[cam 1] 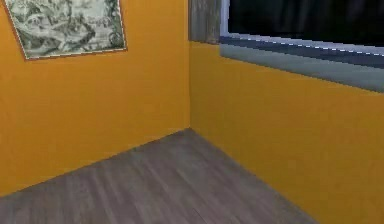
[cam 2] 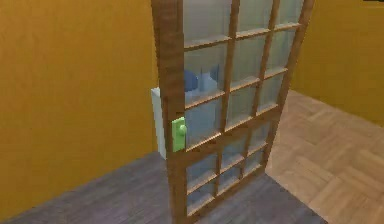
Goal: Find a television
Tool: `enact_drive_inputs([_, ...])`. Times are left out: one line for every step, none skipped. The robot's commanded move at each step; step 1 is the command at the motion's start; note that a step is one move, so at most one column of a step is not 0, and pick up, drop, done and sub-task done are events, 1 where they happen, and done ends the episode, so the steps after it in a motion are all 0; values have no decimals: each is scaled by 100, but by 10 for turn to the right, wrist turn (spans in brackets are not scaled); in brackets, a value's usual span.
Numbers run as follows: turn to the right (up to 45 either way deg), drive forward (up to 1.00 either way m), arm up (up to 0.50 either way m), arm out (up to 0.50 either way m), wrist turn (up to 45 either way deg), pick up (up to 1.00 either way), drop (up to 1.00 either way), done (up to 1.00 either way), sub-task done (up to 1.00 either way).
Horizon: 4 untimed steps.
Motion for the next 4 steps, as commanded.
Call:
enact_drive_inputs([390, 0, 0, 0, 0, 0, 0, 0, 0])
enact_drive_inputs([0, 65, 0, 0, 0, 0, 0, 0, 0])
enact_drive_inputs([-240, 0, 0, 0, 0, 0, 0, 0, 0])
enact_drive_inputs([0, 0, 0, 0, 0, 0, 0, 100, 0])
